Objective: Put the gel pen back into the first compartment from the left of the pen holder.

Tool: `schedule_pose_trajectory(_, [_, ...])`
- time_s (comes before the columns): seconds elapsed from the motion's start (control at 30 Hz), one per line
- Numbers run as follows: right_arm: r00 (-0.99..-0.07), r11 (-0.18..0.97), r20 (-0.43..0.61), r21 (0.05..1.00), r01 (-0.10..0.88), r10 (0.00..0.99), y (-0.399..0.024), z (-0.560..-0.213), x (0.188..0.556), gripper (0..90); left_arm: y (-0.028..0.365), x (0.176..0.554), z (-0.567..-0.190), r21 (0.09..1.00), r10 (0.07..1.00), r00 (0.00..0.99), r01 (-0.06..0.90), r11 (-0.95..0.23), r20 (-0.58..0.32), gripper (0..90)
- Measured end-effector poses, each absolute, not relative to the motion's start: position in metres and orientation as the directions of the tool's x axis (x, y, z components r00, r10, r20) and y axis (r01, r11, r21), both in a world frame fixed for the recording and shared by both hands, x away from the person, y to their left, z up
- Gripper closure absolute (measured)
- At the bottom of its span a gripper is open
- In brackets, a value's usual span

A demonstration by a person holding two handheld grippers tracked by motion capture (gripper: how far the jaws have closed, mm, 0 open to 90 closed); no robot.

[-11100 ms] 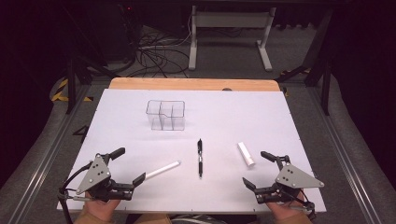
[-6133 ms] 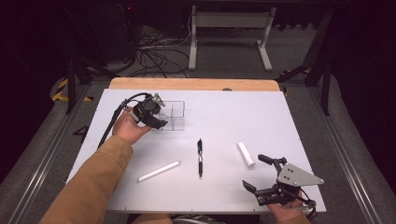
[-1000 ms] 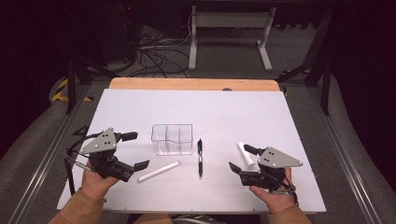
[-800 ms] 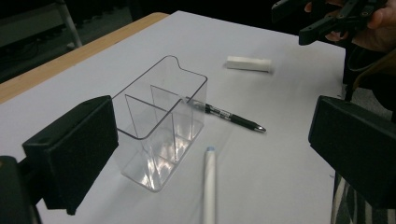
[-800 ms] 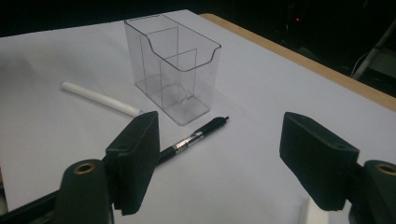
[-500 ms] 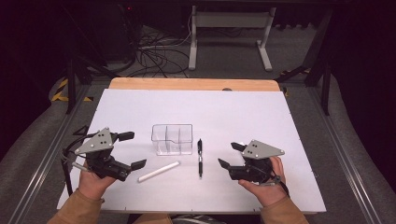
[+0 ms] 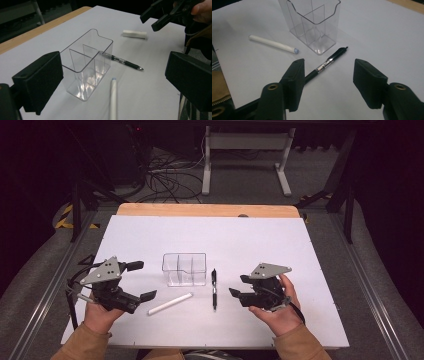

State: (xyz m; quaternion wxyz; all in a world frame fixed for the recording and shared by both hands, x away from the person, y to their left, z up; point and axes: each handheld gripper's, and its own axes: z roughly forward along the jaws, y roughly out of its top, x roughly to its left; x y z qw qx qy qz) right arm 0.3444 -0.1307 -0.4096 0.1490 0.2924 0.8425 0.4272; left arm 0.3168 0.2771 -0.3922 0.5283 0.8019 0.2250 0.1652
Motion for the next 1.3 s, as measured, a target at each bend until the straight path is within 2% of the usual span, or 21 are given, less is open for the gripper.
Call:
schedule_pose_trajectory(0.2, [-0.77,0.419,0.054,0.813,0.404,0.636,-0.115,-0.413,0.351,45.3,0.278,0.317,-0.392,0.923,0.538,0.843,0.187,-0.335,0.024,2.5])
schedule_pose_trajectory(0.37, [-0.746,0.42,0.096,0.776,0.471,0.659,-0.105,-0.415,0.359,43.3,0.279,0.316,-0.391,0.923,0.54,0.841,0.188,-0.335,0.024,2.5])
schedule_pose_trajectory(0.57, [-0.74,0.425,0.102,0.763,0.487,0.665,-0.1,-0.417,0.362,43.8,0.279,0.315,-0.391,0.925,0.545,0.837,0.177,-0.337,0.039,3.0])
schedule_pose_trajectory(0.77, [-0.709,0.381,0.171,0.744,0.548,0.684,-0.099,-0.42,0.365,42.2,0.279,0.315,-0.391,0.924,0.545,0.837,0.177,-0.339,0.04,3.0])
schedule_pose_trajectory(0.83, [-0.685,0.364,0.199,0.726,0.583,0.701,-0.097,-0.422,0.366,44.1,0.279,0.315,-0.391,0.924,0.546,0.837,0.176,-0.341,0.042,3.0])
schedule_pose_trajectory(0.97, [-0.581,0.276,0.34,0.634,0.723,0.74,-0.094,-0.426,0.368,48.1,0.278,0.315,-0.391,0.925,0.546,0.837,0.176,-0.338,0.04,3.0])
schedule_pose_trajectory(1.3, [-0.481,0.273,0.345,0.504,0.819,0.806,-0.077,-0.431,0.376,50.0,0.277,0.313,-0.39,0.922,0.548,0.835,0.169,-0.349,0.055,3.0])
